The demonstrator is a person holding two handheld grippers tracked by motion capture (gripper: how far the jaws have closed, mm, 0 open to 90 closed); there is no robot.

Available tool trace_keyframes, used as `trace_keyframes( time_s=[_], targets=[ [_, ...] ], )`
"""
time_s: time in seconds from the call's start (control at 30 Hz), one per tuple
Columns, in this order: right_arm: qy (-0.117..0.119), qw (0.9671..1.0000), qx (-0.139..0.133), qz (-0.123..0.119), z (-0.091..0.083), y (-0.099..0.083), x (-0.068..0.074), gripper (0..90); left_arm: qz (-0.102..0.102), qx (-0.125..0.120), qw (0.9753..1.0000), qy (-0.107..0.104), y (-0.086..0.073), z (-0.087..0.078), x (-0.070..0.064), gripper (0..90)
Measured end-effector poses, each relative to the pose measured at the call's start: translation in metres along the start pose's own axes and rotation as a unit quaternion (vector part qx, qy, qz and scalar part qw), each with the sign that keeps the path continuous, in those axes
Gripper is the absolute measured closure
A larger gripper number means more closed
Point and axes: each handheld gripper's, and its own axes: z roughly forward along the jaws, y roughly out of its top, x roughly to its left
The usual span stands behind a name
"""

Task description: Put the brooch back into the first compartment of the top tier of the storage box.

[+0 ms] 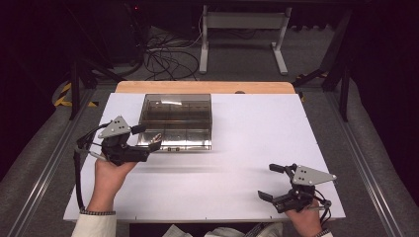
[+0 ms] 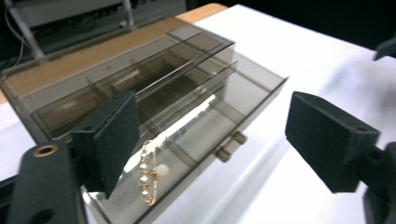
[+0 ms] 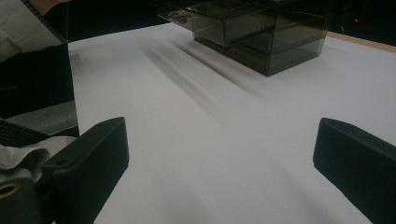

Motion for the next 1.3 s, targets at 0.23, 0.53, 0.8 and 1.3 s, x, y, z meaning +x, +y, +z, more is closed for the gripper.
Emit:
trace_keyframes(
  time_s=[0.23, 0.53, 0.8, 1.3],
  targets=[
    [0.001, 1.0000, -0.001, 0.001, 0.000, 0.000, 0.000, 4.3, 0.002, -0.040, 0.9991, -0.016, -0.004, -0.017, -0.013, 8.9],
    [0.002, 1.0000, -0.002, 0.001, 0.000, 0.000, 0.000, 4.3, -0.007, -0.072, 0.9967, -0.037, -0.025, -0.030, -0.025, 6.8],
    [0.003, 1.0000, 0.000, -0.001, 0.000, 0.000, 0.000, 4.2, -0.010, -0.080, 0.9959, -0.039, -0.045, -0.036, -0.031, 6.7],
    [0.005, 1.0000, 0.001, -0.003, 0.000, 0.000, 0.000, 4.2, -0.001, -0.075, 0.9969, -0.024, -0.084, -0.040, -0.036, 6.9]
  ],
)
